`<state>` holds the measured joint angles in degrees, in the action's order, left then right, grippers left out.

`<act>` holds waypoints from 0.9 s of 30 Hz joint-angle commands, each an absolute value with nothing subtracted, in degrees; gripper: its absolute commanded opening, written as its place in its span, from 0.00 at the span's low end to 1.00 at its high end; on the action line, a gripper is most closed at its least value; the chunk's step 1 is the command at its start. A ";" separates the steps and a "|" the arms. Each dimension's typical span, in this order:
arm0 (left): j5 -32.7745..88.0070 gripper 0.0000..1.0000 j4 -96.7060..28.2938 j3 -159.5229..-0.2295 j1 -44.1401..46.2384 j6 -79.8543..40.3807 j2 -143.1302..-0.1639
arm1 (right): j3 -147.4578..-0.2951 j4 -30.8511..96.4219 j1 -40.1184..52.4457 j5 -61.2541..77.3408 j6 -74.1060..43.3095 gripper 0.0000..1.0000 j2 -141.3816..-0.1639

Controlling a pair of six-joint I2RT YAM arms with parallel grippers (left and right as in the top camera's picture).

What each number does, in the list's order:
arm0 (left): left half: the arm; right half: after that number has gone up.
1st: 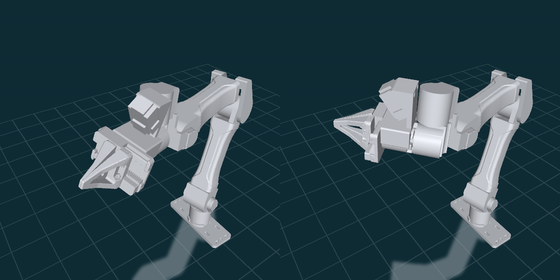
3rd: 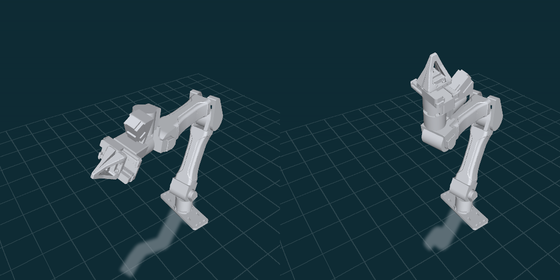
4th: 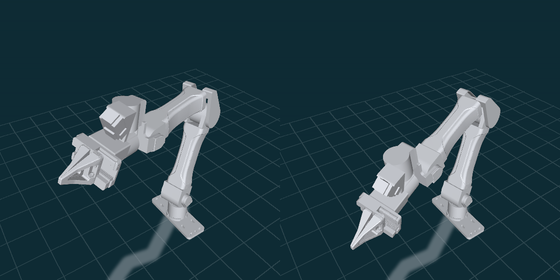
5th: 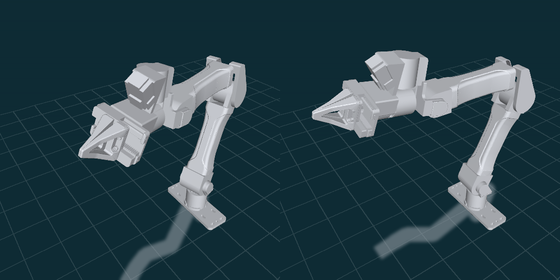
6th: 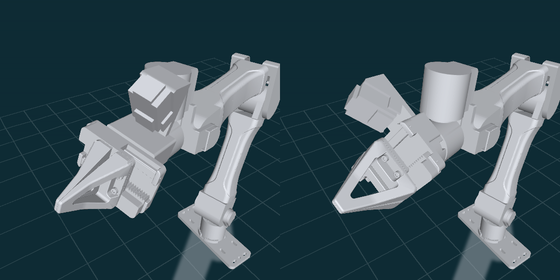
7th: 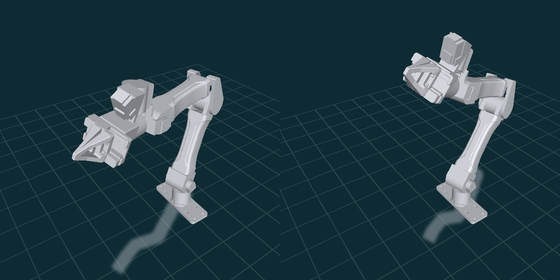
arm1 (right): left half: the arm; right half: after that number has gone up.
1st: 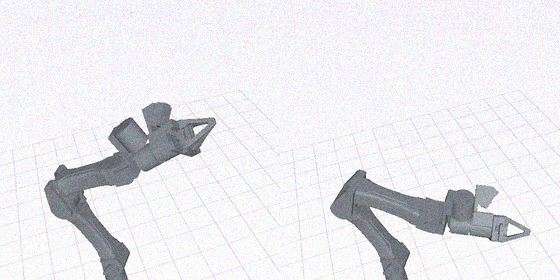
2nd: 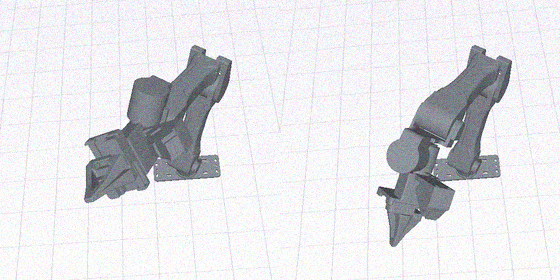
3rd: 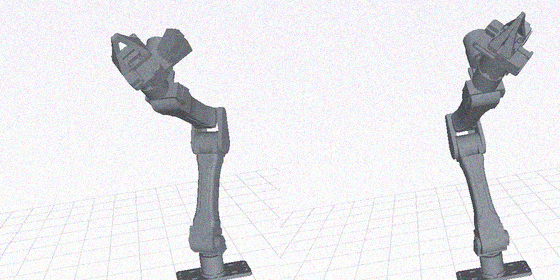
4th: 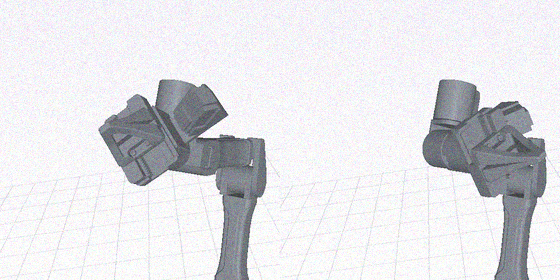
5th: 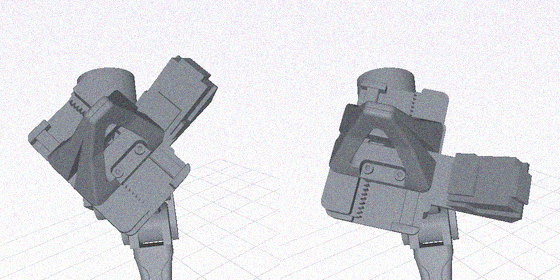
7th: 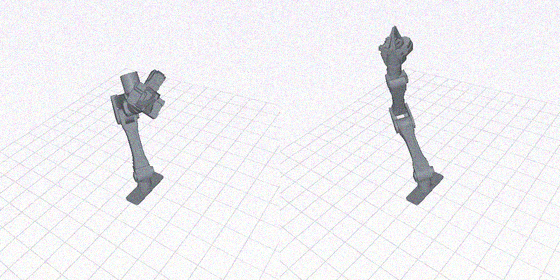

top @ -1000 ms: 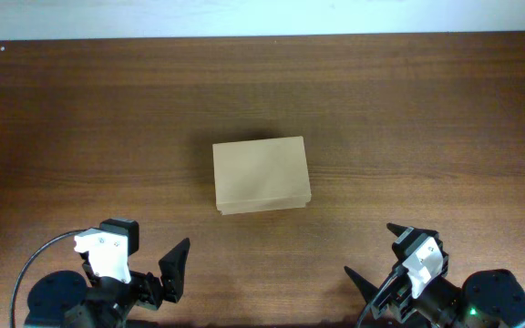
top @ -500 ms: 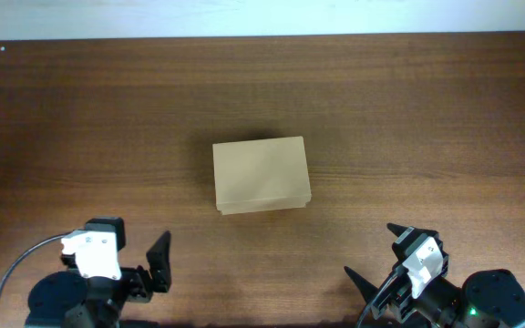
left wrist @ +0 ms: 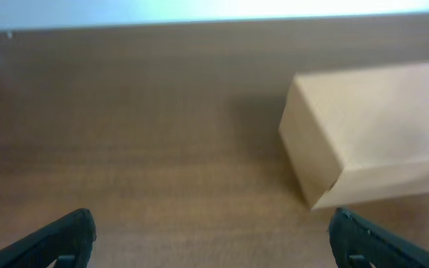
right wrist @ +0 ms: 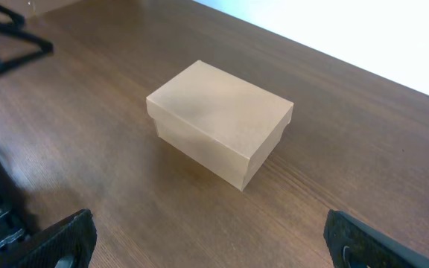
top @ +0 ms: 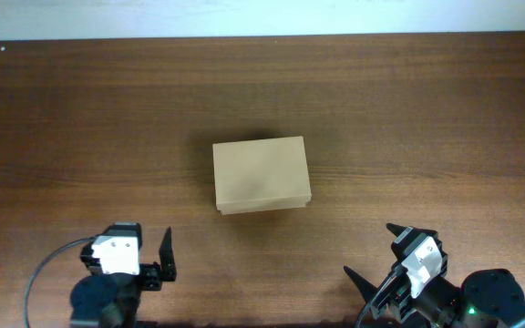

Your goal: Pack container

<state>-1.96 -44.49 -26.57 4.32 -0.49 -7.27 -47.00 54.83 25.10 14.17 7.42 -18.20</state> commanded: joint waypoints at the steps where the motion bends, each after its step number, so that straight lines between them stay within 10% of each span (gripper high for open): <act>1: -2.85 1.00 -44.29 -21.28 3.18 1.61 -3.95 | -46.78 54.61 25.04 14.81 7.01 0.99 -17.89; 27: -11.03 1.00 -44.99 -11.07 -1.06 3.77 -0.30 | -46.78 54.61 25.04 14.81 7.01 0.99 -17.89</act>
